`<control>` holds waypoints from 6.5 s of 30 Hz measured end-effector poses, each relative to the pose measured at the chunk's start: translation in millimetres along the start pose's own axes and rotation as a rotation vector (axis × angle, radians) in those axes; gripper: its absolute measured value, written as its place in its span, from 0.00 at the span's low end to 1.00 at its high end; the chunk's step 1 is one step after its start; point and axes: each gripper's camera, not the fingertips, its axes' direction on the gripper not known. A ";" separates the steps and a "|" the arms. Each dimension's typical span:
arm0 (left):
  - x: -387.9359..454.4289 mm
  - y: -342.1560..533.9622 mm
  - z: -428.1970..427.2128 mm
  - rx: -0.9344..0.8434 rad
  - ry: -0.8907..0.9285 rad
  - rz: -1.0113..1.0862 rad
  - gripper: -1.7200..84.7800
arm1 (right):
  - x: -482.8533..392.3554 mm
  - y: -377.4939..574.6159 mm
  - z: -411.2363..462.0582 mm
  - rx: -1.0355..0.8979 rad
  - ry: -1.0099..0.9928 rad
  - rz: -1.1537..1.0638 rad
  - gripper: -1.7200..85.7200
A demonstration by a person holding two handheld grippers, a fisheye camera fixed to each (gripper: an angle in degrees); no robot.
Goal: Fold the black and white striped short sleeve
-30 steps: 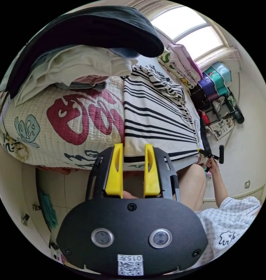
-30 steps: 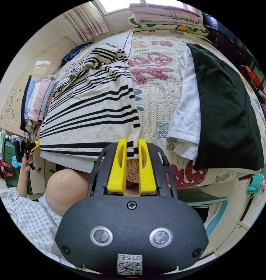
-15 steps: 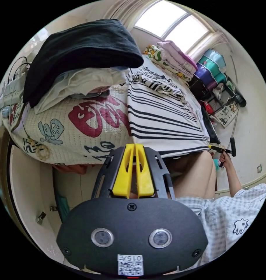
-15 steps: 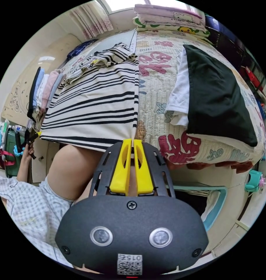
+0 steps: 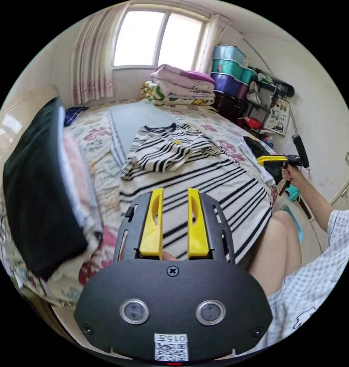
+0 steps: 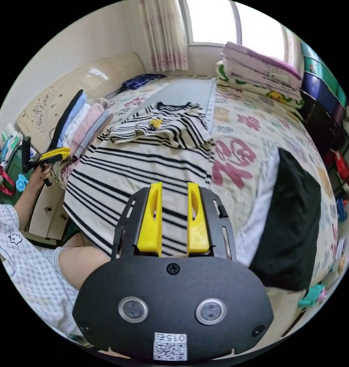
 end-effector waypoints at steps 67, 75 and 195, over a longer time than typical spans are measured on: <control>-89.5 -206.7 248.5 -0.133 -0.355 -0.279 0.02 | 47.2 -140.4 -24.3 0.140 0.201 0.213 0.01; -24.2 -16.5 34.2 0.361 0.132 -0.117 0.03 | 73.7 82.0 -255.4 0.223 -0.157 0.492 0.06; 119.3 38.6 -13.6 0.124 -0.102 0.032 0.08 | 106.3 -15.7 -401.0 0.488 -0.242 0.989 0.09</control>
